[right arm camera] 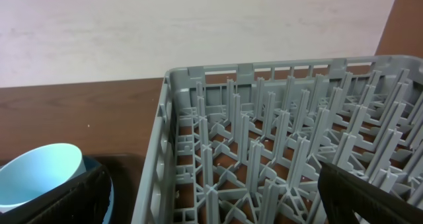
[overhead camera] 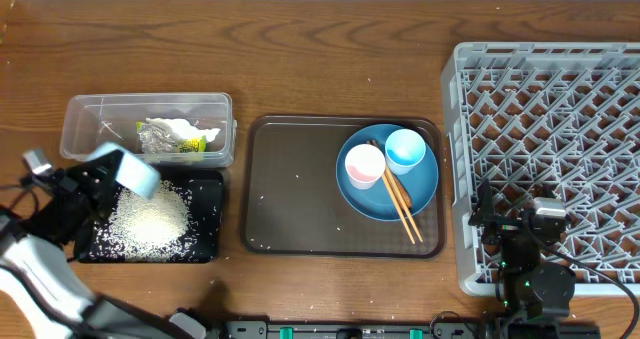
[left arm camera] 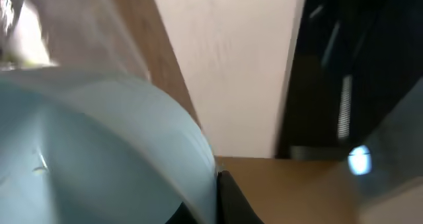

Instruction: Sort waste into correct bins and load items into the dishwasher rack

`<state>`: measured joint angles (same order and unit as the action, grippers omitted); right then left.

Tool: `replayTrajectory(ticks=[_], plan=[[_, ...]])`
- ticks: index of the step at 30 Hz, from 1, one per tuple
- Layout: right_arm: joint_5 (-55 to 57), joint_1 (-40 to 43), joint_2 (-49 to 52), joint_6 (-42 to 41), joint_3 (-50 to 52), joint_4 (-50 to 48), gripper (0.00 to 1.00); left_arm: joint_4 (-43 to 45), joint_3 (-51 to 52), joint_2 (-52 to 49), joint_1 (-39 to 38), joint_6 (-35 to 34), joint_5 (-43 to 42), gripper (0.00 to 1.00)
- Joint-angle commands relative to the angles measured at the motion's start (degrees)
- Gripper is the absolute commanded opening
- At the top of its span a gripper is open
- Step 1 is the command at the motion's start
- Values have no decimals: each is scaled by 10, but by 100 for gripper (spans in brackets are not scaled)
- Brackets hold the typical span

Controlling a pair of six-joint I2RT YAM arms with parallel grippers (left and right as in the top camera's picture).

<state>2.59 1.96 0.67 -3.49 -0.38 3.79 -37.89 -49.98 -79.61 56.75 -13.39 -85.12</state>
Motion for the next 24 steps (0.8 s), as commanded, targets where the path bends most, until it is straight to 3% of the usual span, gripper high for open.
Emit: replayTrajectory(ticks=[1, 8, 13, 17, 24], plan=[[4, -12, -4, -5, 1, 2, 99, -20, 3, -44, 2, 37, -50, 6], [4, -12, -4, -5, 1, 2, 99, -17, 2, -23, 2, 37, -50, 7], [4, -12, -4, -5, 1, 2, 99, -17, 2, 46, 0, 28, -50, 17], [4, -12, -4, -5, 1, 2, 99, -10, 2, 111, -18, 23, -46, 17], [4, -12, -4, -5, 1, 2, 99, -4, -2, 233, -153, -25, 130, 10]])
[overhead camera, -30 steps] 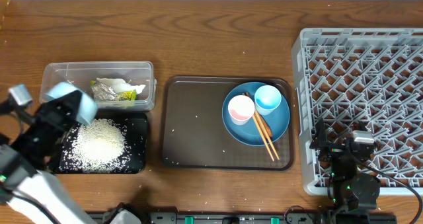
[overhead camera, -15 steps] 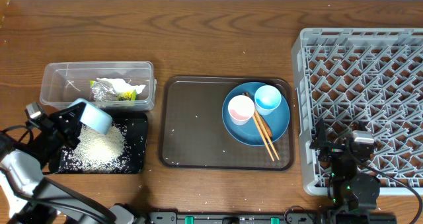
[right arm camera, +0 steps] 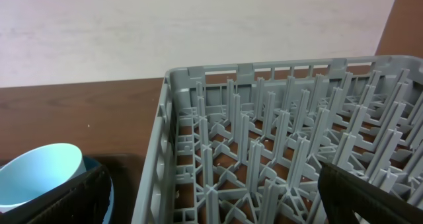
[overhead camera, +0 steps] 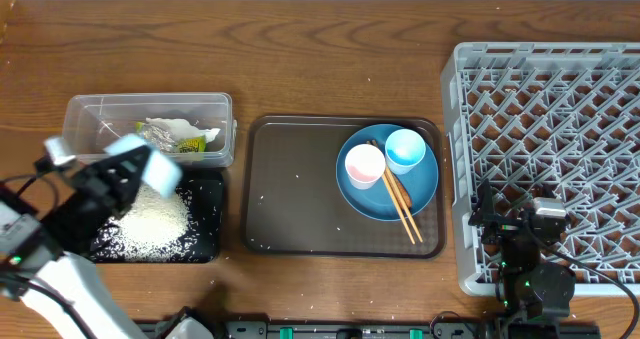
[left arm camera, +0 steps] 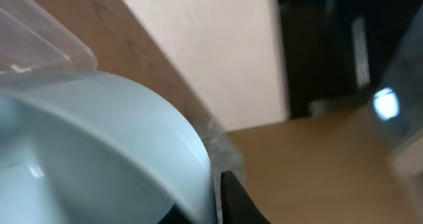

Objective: Sort waste into correct bins and load items into the dishwasher rack
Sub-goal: 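Carry the plate right and place it on the brown tray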

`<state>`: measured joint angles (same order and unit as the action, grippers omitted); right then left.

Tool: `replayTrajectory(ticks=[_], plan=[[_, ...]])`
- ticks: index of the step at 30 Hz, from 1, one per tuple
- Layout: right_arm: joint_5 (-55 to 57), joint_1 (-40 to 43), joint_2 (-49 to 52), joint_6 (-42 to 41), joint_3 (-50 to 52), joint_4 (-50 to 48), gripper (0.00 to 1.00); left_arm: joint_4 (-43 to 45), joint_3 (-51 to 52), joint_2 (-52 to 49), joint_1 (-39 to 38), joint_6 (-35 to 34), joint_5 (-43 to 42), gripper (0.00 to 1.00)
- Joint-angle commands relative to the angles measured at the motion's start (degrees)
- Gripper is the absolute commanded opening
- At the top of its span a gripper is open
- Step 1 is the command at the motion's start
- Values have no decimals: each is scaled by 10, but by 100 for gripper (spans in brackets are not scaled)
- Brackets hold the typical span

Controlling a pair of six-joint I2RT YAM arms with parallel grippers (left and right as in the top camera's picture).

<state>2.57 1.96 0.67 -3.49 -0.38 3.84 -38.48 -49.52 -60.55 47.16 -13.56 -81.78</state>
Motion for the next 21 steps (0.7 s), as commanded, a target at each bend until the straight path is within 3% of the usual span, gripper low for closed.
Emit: replayTrajectory(ticks=[1, 7, 10, 15, 21], plan=[[4, -12, -4, -5, 1, 2, 99, 2, -7, 57, -85, -32, 128, 10], [4, -12, -4, -5, 1, 2, 99, -10, -7, 120, -312, -57, 380, 10], [4, -12, -4, -5, 1, 2, 99, -24, -7, 116, -411, -56, 461, 10], [4, -12, -4, -5, 1, 2, 99, -29, -7, 82, -559, -57, 560, 12], [4, -12, -3, -5, 1, 2, 99, -28, -7, 2, -680, -77, 660, 12]])
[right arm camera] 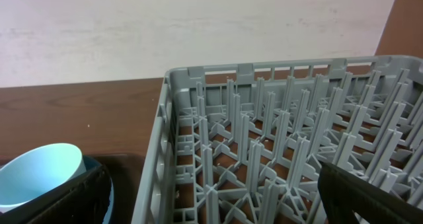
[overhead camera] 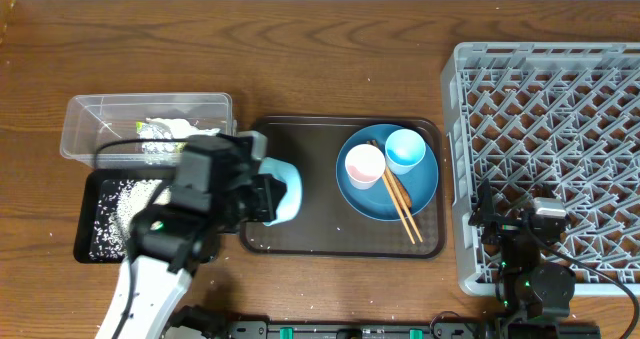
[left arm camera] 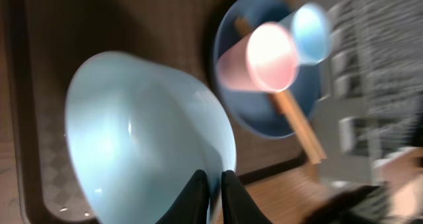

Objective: Sort waste into correct bins and load items into the dishwasher rack
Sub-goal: 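Carry the plate right and place it on the brown tray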

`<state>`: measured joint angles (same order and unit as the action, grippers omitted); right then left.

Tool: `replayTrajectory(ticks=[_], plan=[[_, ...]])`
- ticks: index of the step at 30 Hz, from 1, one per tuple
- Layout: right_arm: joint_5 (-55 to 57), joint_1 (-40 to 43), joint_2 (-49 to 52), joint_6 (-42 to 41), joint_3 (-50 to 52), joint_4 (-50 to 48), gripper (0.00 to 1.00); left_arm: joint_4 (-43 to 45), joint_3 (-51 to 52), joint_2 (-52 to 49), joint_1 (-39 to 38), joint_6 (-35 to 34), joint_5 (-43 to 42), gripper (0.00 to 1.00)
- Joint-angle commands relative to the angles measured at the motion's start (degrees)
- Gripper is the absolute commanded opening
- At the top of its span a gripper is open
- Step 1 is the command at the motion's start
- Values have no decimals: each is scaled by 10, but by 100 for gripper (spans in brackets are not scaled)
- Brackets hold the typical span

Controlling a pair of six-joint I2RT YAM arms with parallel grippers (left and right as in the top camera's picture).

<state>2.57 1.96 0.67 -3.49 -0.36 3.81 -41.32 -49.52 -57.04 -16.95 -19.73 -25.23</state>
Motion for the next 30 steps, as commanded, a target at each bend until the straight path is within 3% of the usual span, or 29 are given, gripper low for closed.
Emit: replayTrajectory(ticks=[1, 12, 20, 25, 28, 30], plan=[[4, -12, -3, -5, 0, 2, 99, 1, -7, -47, -50, -17, 106, 12], [4, -12, -3, -5, 0, 2, 99, 33, -7, -172, -81, -16, 134, 12], [4, -12, -3, -5, 1, 2, 99, 33, -7, -182, -81, -16, 155, 12], [4, -12, -3, -5, 1, 2, 99, 31, -7, -182, -81, -16, 159, 44], [4, -12, -3, -5, 0, 2, 99, 28, -7, -182, -81, -16, 159, 54], [4, -12, -3, -5, 1, 2, 99, 28, -7, -182, -81, -16, 159, 70]])
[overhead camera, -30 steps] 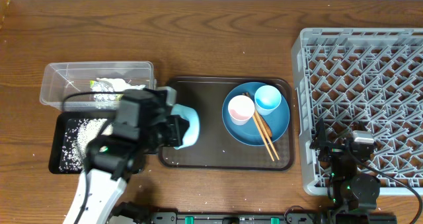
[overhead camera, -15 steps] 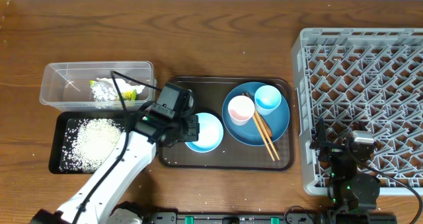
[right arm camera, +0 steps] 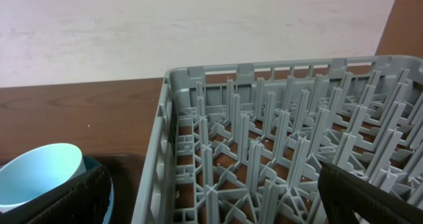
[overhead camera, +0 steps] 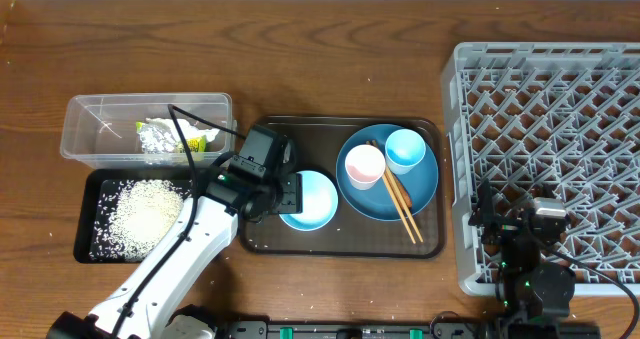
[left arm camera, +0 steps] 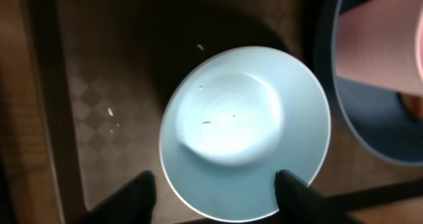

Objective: Sort waste into correct bins and load items into the dishwasher rack
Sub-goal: 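Carry the plate right and place it on the brown tray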

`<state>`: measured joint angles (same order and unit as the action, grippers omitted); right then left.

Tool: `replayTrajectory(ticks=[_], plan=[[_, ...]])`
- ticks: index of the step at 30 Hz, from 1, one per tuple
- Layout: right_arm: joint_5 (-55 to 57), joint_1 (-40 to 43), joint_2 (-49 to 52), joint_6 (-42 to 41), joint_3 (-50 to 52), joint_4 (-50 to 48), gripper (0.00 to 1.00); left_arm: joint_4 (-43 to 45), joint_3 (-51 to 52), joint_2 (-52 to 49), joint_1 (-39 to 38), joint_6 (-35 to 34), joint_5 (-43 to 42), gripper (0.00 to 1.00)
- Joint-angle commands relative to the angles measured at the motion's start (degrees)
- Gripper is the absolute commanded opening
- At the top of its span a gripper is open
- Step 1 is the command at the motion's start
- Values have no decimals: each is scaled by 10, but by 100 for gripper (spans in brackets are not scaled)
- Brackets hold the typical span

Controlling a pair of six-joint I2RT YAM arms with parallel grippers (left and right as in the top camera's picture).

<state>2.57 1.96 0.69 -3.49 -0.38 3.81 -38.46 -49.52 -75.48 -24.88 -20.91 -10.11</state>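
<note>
A light blue bowl sits upright on the brown tray, with a few rice grains inside. My left gripper hangs over it, open, its dark fingertips on either side of the bowl's near rim. To the right, a blue plate holds a pink cup, a blue cup and chopsticks. The grey dishwasher rack is at the right. My right gripper rests open at the rack's near left edge.
A clear bin holding foil and wrappers stands left of the tray. In front of it lies a black bin with white rice. Stray grains dot the tray. Bare wooden table runs along the far side.
The bowl was shut in my left gripper, tipped on edge over the tray's left part. It now rests flat on the tray and the gripper is open above it.
My left gripper held the bowl tipped over the black rice bin at the first two moments. Then it held the bowl over the tray. Now the bowl sits on the tray, let go. The right arm stayed still throughout.
</note>
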Motion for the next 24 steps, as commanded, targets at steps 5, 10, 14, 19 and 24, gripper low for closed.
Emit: replayTrajectory(ticks=[5, 10, 14, 19, 24], plan=[[4, -12, -3, -5, 1, 2, 99, -2, -7, 2, -2, -4, 7, 87], [4, -12, -3, -5, 1, 2, 99, 0, -7, 2, -2, -4, 8, 90], [4, -12, -3, -5, 1, 2, 99, 1, -7, 2, -2, -4, 59, 90], [4, -12, -3, -5, 1, 2, 99, 2, -7, 2, -2, -4, 93, 90], [4, -12, -3, -5, 1, 2, 99, 8, -7, 2, -2, -4, 93, 91]])
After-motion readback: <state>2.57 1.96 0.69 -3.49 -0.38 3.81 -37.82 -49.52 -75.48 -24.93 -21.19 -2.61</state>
